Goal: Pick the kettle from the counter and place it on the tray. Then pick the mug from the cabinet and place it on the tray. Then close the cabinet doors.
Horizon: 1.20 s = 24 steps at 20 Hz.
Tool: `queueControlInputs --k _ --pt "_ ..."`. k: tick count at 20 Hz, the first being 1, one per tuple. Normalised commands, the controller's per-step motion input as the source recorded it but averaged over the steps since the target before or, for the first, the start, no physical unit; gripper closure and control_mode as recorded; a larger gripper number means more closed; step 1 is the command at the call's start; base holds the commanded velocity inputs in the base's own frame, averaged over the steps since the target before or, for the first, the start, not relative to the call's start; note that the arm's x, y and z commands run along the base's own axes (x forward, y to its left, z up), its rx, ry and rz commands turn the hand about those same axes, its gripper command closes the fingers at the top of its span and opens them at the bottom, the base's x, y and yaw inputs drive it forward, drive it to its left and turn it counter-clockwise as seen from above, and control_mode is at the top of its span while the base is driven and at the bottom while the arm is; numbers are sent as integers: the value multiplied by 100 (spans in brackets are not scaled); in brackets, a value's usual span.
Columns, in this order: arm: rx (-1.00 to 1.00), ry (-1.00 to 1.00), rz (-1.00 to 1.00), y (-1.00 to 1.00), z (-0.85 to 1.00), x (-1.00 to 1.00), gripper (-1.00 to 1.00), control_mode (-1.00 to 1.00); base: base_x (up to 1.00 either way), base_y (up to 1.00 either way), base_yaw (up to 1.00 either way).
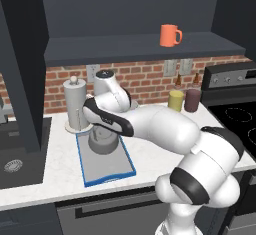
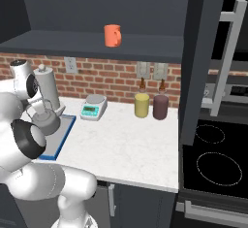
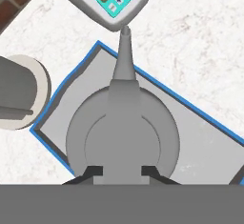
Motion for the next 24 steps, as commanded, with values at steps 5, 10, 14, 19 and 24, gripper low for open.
queueControlInputs --k 5,10,14,19,24 --pt "0 0 0 0 -7 13 100 -100 0 0 0" --pt "0 -1 0 0 -9 14 100 -100 0 0 0" --pt "0 -2 0 0 -5 16 100 -100 0 0 0" --pt "0 -5 0 0 -8 16 100 -100 0 0 0" --pt "0 -7 0 0 -16 12 100 -100 0 0 0"
